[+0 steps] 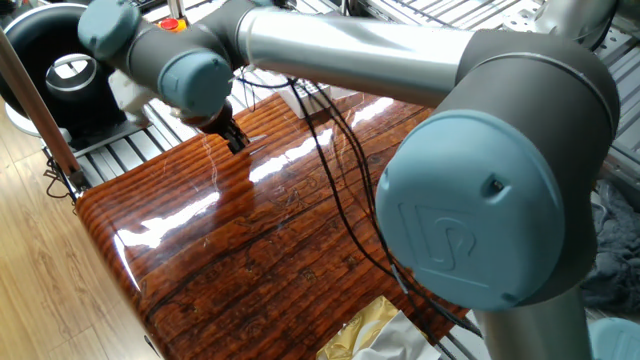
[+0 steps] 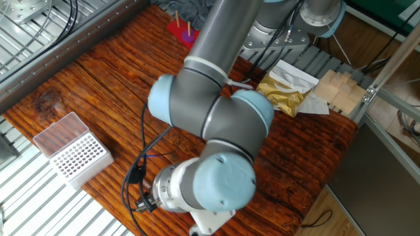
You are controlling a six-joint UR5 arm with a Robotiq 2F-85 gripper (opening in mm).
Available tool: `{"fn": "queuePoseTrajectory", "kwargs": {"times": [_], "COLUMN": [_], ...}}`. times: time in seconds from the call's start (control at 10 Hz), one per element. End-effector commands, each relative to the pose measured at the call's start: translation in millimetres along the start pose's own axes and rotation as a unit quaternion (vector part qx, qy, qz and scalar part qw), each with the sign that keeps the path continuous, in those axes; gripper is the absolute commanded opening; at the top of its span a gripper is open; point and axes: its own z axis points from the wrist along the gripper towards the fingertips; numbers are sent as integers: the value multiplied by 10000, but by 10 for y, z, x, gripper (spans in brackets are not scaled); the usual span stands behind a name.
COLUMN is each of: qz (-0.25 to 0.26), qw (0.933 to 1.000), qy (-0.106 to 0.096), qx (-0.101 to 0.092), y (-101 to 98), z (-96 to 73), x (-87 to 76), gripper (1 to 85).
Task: Insert a medium pipette tip into the holder for medium pipette tips
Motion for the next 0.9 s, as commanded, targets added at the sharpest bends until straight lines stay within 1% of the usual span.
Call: {"fn": "queuePoseTrajectory", "kwargs": {"times": [0.0, 0.1, 0.2, 0.3, 0.4, 0.6, 0.8], "qz": [135, 174, 227, 325, 420, 632, 919], "qw": [9983, 9975, 9962, 9926, 9902, 9827, 9752], "qy": [-565, -675, -832, -1159, -1322, -1732, -2003], "qx": [-110, -142, -148, -136, -153, -192, -209], "y": [-92, -110, -137, -184, -187, -210, -250], "z": [-171, -216, -266, -353, -421, -527, -581], "x": [-14, 8, -6, -102, -123, -226, -340], "gripper": [10, 10, 10, 10, 10, 10, 10]}}
